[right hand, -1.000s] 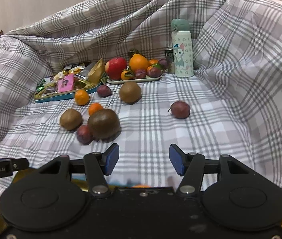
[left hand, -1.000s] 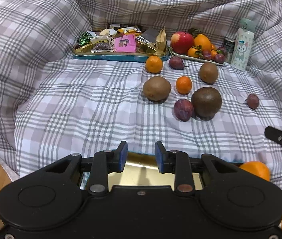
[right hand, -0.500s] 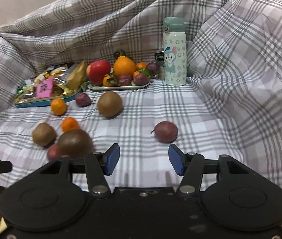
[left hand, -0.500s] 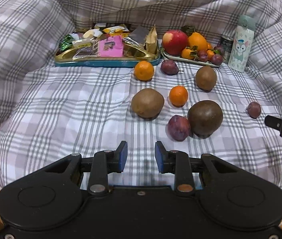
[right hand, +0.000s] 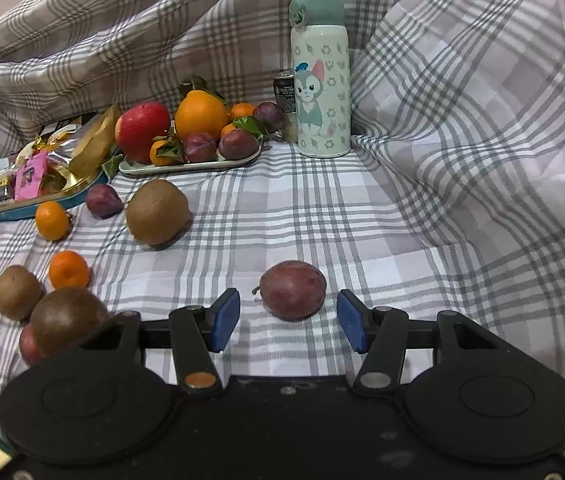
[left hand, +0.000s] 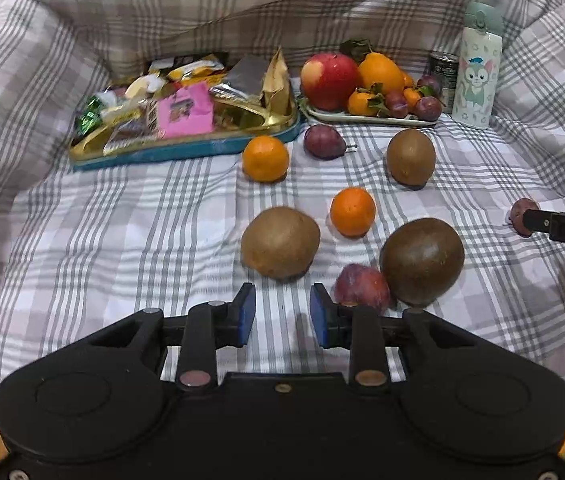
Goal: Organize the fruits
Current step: 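Move both grippers from the tray back toward the remaining fruit, then grasp a brown kiwi with the left gripper while the right grasps a purple plum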
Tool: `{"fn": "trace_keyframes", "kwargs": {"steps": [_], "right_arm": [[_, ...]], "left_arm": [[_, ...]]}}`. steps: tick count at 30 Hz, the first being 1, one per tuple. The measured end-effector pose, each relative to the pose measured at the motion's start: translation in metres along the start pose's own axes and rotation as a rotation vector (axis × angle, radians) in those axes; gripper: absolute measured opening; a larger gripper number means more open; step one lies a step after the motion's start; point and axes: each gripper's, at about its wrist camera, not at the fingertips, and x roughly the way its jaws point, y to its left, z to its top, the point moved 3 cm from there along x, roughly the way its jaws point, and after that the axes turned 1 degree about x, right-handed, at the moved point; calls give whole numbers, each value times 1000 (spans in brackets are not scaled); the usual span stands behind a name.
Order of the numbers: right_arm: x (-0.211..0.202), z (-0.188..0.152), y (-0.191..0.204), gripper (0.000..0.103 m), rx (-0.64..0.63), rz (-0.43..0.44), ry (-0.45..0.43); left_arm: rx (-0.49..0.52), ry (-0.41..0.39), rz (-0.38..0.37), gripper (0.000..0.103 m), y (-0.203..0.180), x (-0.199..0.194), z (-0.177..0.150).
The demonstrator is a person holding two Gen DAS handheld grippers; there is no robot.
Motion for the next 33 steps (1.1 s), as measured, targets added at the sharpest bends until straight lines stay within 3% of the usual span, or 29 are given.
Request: {"fn": "trace_keyframes", "kwargs": {"steps": [11,20,33], "right_arm": [[28,9,0,57,22,17,17],[38,5,-4,57,25,14,36],[45,5,-6,57,40,18,39]], "left_arm": [[41,-24,-30,39,-2,23,18],[65,-66,35,43,1,30,23],[61,-104,49,48,5,42,41]]}}
